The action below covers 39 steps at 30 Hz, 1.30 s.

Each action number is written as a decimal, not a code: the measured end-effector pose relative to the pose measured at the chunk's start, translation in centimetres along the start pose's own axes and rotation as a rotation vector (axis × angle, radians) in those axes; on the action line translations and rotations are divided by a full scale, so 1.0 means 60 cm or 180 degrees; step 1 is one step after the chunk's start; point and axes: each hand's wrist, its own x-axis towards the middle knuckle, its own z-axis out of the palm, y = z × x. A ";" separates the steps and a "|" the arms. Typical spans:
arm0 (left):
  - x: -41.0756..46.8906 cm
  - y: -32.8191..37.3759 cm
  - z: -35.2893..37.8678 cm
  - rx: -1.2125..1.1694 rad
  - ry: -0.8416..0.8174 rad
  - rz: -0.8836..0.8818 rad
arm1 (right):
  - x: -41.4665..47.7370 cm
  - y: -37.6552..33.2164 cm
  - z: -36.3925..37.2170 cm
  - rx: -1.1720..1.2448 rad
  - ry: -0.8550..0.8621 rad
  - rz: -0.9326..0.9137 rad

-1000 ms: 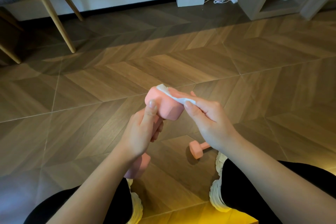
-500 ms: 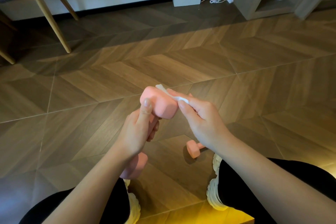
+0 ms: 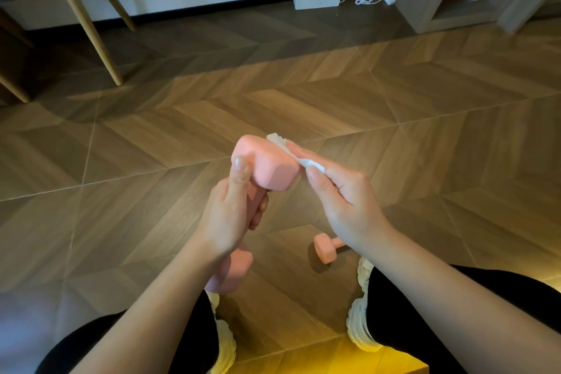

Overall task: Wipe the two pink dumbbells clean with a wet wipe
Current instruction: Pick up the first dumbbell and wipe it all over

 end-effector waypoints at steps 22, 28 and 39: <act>0.003 0.016 -0.027 0.3715 -0.1268 0.1145 | 0.023 0.007 -0.026 0.0682 -0.1472 0.2436; 0.007 0.014 -0.029 0.3433 -0.1242 0.0905 | 0.019 0.031 -0.010 0.1282 -0.0979 0.2950; -0.034 0.003 -0.012 0.2032 -0.0316 0.0751 | 0.030 0.016 -0.020 0.2137 -0.0267 0.2818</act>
